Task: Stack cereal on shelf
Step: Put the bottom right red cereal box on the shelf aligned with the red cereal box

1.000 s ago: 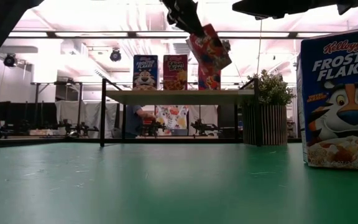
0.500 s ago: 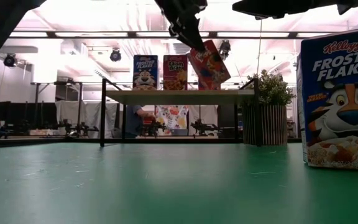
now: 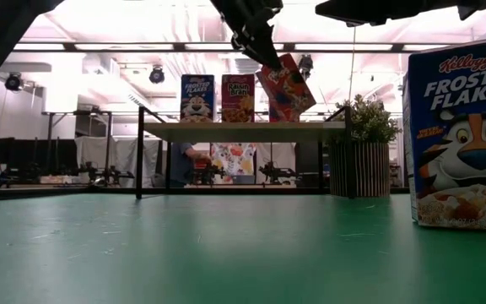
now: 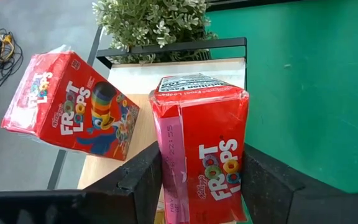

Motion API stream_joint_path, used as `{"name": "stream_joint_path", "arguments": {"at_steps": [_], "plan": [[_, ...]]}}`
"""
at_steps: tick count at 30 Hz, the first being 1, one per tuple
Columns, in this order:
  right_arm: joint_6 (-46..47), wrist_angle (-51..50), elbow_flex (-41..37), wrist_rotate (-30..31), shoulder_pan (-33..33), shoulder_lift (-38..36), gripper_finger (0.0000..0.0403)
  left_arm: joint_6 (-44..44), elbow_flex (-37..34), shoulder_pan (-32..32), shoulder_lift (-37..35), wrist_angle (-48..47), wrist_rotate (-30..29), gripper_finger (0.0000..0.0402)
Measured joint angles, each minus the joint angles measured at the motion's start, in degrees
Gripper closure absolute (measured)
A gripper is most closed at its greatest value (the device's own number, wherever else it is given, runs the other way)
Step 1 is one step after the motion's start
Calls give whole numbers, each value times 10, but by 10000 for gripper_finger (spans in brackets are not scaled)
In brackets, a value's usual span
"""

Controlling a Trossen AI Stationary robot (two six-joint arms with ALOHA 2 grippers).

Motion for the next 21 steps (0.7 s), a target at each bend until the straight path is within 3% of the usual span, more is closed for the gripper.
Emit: {"name": "stream_joint_path", "arguments": {"at_steps": [10, 21], "plan": [[0, 0, 0, 0, 0, 0, 394, 14, 0, 1, 0, 5, 0, 189], [-5, 0, 0, 0, 0, 0, 394, 19, 0, 2, 0, 60, 0, 187]]}}
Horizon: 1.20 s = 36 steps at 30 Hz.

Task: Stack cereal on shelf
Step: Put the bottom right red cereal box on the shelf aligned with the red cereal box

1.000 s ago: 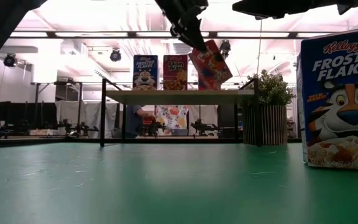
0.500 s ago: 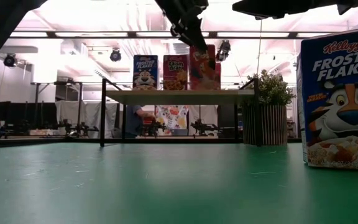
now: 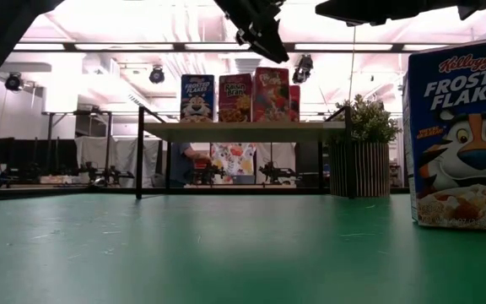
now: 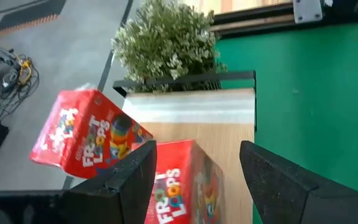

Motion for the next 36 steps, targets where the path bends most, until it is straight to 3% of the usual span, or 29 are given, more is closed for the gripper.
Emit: {"name": "stream_joint_path", "arguments": {"at_steps": [18, 32, 36], "plan": [[1, 0, 0, 0, 0, 0, 394, 28, 2, 0, 0, 4, 0, 139], [2, 0, 0, 1, 0, 0, 394, 36, 139, -11, -4, -98, 0, 138], [8, 0, 0, 1, 0, 0, 394, 16, 122, -22, -30, -117, 0, 140]]}}
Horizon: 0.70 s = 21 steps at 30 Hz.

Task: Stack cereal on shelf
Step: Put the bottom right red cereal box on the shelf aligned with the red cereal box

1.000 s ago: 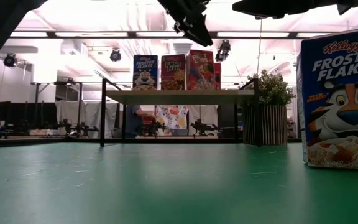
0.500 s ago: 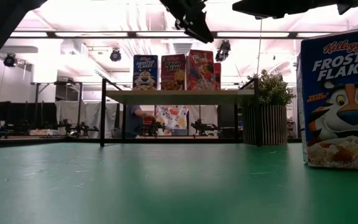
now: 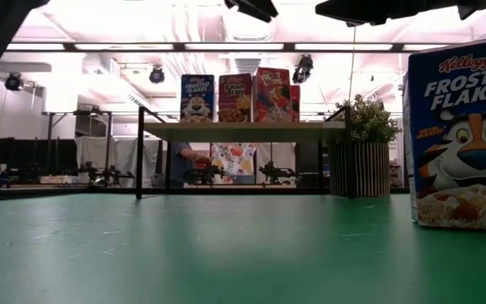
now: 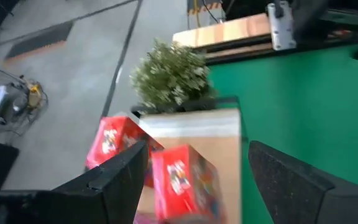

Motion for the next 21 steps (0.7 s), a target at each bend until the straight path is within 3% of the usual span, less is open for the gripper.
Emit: {"name": "stream_joint_path", "arguments": {"at_steps": [5, 10, 21], "plan": [[0, 0, 0, 0, 0, 0, 394, -38, -55, -30, -46, -39, 0, 155], [4, 1, 0, 0, 0, 0, 394, -61, -192, -78, -125, 13, 1, 168], [40, 10, -1, 65, -2, 3, 394, -83, -614, -172, -351, 400, -27, 169]]}}
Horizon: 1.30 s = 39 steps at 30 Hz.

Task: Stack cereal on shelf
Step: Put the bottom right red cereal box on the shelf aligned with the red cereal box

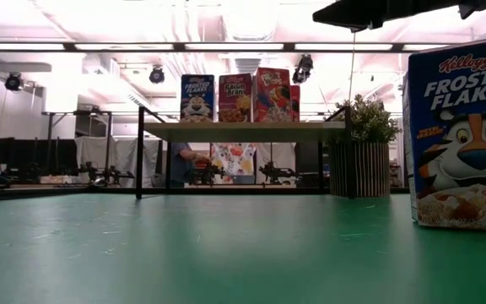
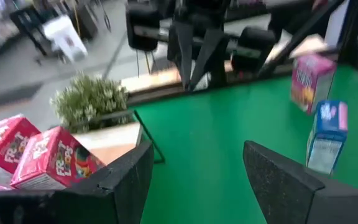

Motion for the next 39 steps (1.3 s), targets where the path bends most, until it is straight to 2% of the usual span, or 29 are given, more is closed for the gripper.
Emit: {"name": "stream_joint_path", "arguments": {"at_steps": [6, 13, 18, 22, 29, 33, 36, 39], "plan": [[33, 26, 2, 8, -3, 1, 394, -40, -164, -11, -78, 130, 0, 170], [60, -92, 98, 9, -51, 23, 394, -42, -291, -9, -131, 262, 0, 170], [49, -196, 182, 2, -99, 61, 394, -30, -324, -9, -151, 302, 0, 170], [36, -260, 244, -49, -141, 108, 394, -25, -326, -9, -153, 304, 0, 170], [-11, -295, 328, -62, -194, 184, 394, -18, -326, -9, -157, 283, 0, 170], [-13, -326, 373, -106, -229, 216, 393, -10, -330, -9, -174, 260, 0, 170], [-10, -360, 410, -146, -257, 236, 381, -10, -342, -9, -191, 261, -1, 170], [-18, -379, 435, -160, -276, 255, 352, -10, -359, -9, -211, 269, -4, 170]]}}
